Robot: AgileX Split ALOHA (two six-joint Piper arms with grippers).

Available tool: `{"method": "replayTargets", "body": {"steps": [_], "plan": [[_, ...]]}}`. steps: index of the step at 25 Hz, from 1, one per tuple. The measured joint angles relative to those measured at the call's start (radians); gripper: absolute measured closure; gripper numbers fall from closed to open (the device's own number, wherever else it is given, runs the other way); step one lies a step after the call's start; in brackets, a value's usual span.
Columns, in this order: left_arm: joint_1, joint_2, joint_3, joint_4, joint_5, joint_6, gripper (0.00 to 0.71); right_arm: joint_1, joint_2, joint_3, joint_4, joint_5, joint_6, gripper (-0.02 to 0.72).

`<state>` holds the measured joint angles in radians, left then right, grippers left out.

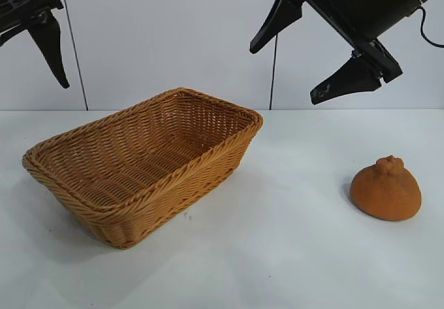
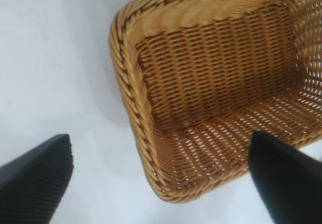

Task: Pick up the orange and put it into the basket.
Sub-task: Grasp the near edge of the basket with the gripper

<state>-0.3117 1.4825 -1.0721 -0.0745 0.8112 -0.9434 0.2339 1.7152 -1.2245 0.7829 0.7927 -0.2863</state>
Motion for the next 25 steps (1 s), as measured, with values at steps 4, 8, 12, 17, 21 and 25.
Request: {"method": "replayTargets", "body": {"steps": [4,8,12,17,21,25], "plan": [[0.0,0.054,0.0,-0.004,-0.001,0.0,0.038,0.0,0.0,0.0,0.0,0.001,0.0,0.01],[0.0,0.157,0.001,-0.005,-0.033,0.0,0.038,0.0,0.0,0.0,0.0,0.005,0.001,0.01],[0.0,0.282,0.001,-0.005,-0.105,0.0,0.038,0.0,0.0,0.0,0.0,0.007,0.001,0.01],[0.0,0.43,0.001,-0.024,-0.155,0.0,0.038,0.0,0.0,0.0,0.0,0.01,0.001,0.01],[0.0,0.469,0.006,-0.086,-0.176,0.032,0.053,0.0,0.0,0.0,0.0,0.014,0.001,0.01],[0.0,0.469,0.006,-0.103,-0.195,0.05,0.112,0.0,0.0,0.0,0.0,0.015,0.001,0.01]]}}
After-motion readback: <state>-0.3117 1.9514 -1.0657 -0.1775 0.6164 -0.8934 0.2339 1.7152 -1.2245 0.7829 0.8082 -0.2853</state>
